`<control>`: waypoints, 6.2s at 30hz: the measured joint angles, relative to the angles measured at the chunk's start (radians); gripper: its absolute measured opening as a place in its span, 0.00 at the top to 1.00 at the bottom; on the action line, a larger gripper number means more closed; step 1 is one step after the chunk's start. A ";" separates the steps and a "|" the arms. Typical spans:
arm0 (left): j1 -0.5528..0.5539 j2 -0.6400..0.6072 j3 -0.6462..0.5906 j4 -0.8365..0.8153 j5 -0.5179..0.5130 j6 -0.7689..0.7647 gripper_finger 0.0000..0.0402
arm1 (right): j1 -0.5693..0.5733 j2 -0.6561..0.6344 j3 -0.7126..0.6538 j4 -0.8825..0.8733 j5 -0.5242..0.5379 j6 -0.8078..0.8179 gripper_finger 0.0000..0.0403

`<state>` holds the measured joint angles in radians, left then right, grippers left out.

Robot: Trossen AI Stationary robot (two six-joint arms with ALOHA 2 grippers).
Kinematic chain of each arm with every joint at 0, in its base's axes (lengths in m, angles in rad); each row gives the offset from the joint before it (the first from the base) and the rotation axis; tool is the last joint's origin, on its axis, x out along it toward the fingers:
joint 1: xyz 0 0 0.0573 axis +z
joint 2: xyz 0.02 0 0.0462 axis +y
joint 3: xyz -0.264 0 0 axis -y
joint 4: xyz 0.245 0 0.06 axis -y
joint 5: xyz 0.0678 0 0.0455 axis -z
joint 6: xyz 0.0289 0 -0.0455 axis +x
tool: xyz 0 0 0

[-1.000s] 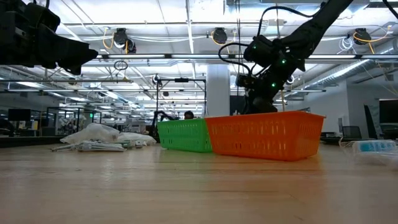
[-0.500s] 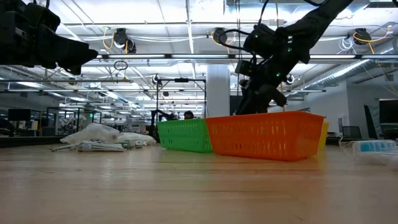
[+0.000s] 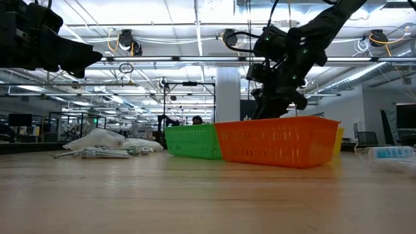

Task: Pick & Place Travel size toiletries
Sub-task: Adjust the bins, then put the blue toothbrush into the blue bin

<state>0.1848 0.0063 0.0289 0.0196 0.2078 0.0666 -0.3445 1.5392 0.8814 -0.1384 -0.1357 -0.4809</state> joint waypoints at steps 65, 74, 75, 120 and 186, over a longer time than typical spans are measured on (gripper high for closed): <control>0.000 0.000 0.000 0.000 0.000 0.000 0.60 | -0.306 -0.248 -0.181 -0.138 0.189 0.415 1.00; 0.000 0.000 0.000 0.000 0.000 0.000 0.60 | -0.387 -0.047 -0.135 0.042 0.053 0.392 1.00; 0.000 0.000 0.000 0.000 0.000 0.000 0.60 | -0.387 -0.019 -0.126 0.049 0.053 0.388 1.00; 0.000 0.000 0.000 0.000 0.000 0.000 0.60 | 0.146 -0.697 -0.068 -0.650 0.026 0.581 1.00; 0.000 0.000 0.000 0.000 0.000 0.000 0.60 | 1.197 -0.193 -0.221 -0.361 0.309 1.315 0.61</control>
<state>0.1847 0.0063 0.0292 0.0196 0.2077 0.0668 0.8524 1.3460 0.6600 -0.4999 0.1729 0.8344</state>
